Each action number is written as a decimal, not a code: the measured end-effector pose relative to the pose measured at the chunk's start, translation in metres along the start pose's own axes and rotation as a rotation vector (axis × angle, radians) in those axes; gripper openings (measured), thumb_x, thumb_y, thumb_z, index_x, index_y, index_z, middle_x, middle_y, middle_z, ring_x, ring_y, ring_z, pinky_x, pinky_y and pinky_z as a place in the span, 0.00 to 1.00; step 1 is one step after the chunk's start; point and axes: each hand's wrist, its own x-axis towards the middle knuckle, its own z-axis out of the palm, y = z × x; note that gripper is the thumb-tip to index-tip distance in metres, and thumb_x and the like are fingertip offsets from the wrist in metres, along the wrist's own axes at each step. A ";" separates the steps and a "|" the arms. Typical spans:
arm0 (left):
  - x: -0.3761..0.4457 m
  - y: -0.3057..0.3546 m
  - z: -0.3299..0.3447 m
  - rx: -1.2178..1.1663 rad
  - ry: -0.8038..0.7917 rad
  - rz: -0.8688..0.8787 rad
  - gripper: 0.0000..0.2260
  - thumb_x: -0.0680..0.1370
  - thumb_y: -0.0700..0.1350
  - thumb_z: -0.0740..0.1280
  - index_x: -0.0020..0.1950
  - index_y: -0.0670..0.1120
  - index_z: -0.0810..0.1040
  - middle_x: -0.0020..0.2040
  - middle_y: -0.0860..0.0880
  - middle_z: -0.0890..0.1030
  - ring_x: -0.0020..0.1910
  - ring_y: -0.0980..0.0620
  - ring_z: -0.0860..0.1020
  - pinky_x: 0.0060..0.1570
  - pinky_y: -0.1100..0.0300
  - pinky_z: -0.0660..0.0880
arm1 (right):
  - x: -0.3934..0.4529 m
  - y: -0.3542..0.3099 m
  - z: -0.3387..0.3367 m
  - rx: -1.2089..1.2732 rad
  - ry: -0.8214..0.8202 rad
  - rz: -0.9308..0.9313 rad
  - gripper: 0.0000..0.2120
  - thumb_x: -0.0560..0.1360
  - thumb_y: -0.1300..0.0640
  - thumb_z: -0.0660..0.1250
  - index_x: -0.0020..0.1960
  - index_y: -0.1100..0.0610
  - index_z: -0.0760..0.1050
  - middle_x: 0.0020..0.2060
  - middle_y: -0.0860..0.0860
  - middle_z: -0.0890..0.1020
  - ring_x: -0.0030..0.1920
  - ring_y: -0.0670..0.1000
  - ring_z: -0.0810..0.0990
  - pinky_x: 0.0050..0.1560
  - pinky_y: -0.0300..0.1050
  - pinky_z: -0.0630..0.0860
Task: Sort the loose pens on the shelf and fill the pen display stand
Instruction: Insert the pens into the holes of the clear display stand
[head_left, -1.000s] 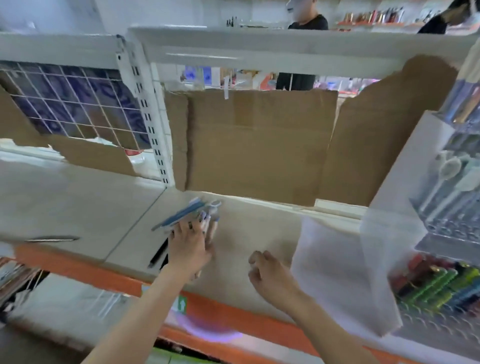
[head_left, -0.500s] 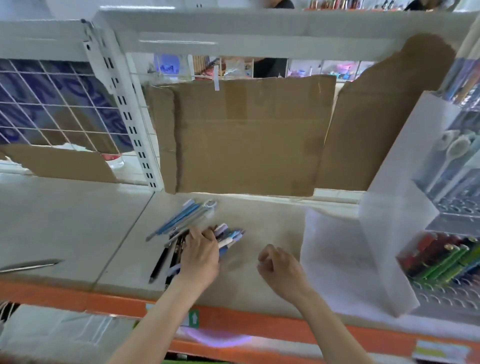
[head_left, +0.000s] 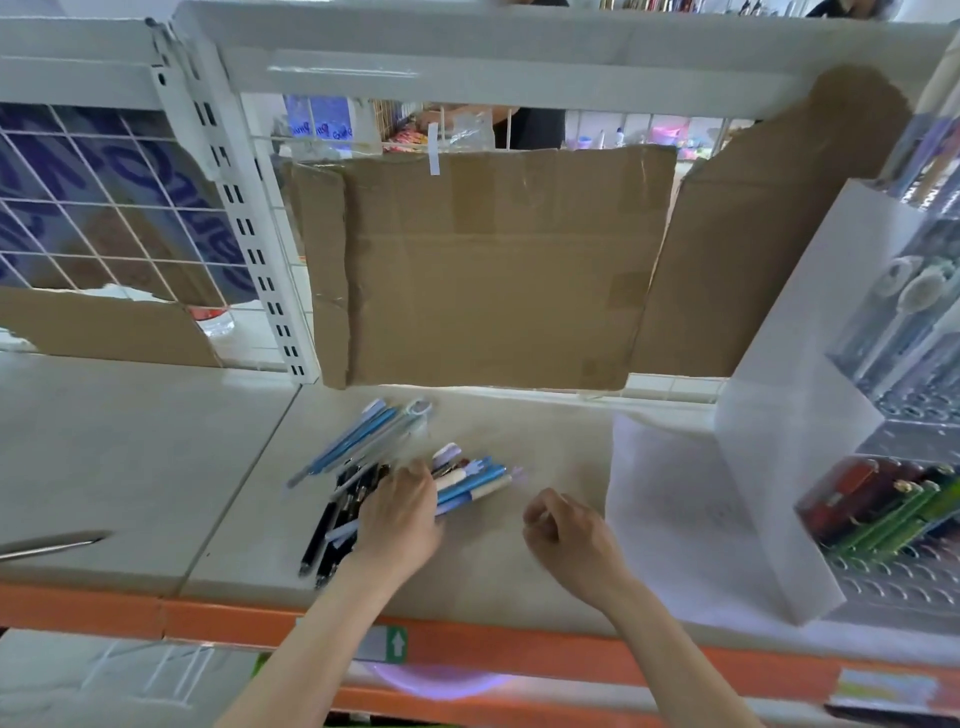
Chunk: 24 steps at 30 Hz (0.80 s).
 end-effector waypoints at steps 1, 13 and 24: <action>0.000 0.000 -0.003 -0.032 0.012 0.018 0.11 0.77 0.46 0.64 0.55 0.43 0.67 0.51 0.47 0.76 0.49 0.48 0.78 0.38 0.62 0.65 | 0.000 0.000 -0.001 0.006 -0.005 -0.002 0.06 0.75 0.55 0.62 0.51 0.53 0.73 0.43 0.47 0.76 0.47 0.50 0.78 0.40 0.37 0.64; 0.002 0.084 -0.005 -1.205 0.065 0.298 0.15 0.73 0.43 0.64 0.54 0.60 0.69 0.38 0.48 0.78 0.34 0.53 0.73 0.34 0.58 0.70 | -0.011 -0.027 -0.084 1.038 -0.075 -0.026 0.23 0.70 0.54 0.70 0.64 0.53 0.70 0.54 0.47 0.82 0.57 0.44 0.79 0.56 0.34 0.74; -0.003 0.084 0.038 -1.025 0.029 0.244 0.10 0.66 0.53 0.58 0.46 0.61 0.73 0.42 0.72 0.77 0.42 0.72 0.76 0.37 0.77 0.69 | 0.001 -0.051 -0.054 0.944 0.120 -0.121 0.28 0.68 0.65 0.74 0.58 0.45 0.65 0.40 0.37 0.77 0.46 0.40 0.77 0.51 0.33 0.73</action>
